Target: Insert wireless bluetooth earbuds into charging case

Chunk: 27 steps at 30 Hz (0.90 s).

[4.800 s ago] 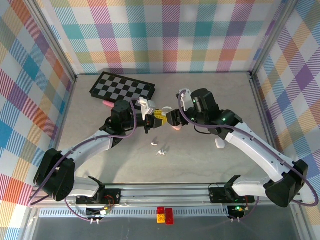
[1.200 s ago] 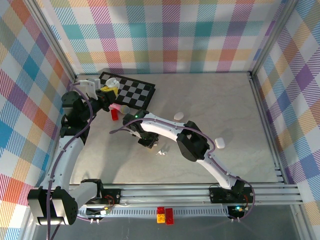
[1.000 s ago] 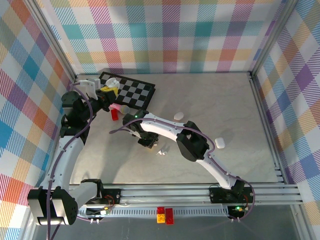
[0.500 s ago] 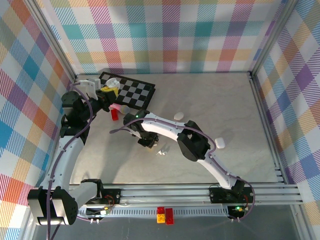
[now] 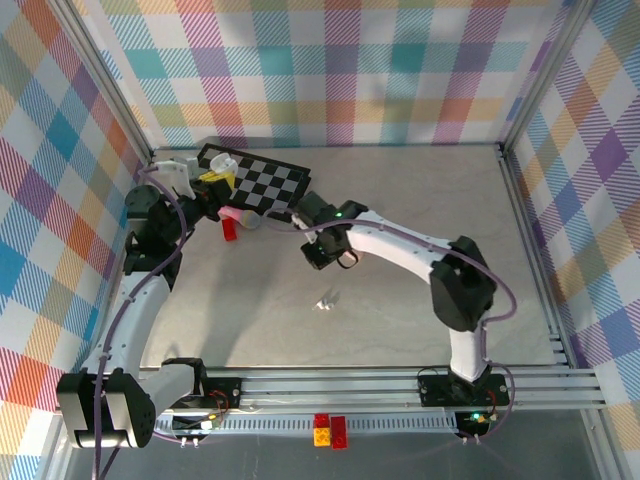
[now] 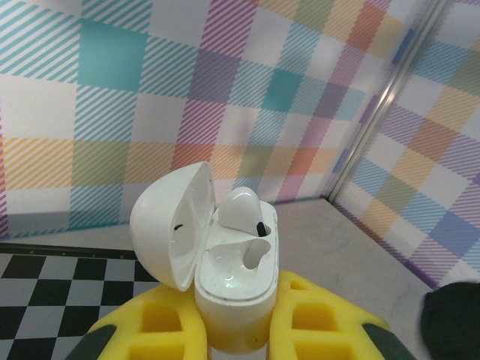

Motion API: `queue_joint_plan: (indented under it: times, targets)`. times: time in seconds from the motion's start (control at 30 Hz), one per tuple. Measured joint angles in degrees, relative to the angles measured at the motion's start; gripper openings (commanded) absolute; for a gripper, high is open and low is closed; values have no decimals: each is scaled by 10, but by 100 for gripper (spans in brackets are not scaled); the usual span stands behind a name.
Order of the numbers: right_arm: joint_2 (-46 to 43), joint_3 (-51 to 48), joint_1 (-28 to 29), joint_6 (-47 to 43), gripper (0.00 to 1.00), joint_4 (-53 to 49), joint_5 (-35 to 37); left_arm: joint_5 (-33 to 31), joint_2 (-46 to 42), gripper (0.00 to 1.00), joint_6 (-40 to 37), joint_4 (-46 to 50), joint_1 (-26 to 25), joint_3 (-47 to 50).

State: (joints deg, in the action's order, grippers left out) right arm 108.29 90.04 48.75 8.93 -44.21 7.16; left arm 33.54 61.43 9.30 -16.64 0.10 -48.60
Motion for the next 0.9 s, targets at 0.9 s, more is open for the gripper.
queue_joint_plan:
  times: [0.9]
  targets:
    - [-311,-214,-49,146,24,366,-109,-290,64,0,-121,-122,-285,75]
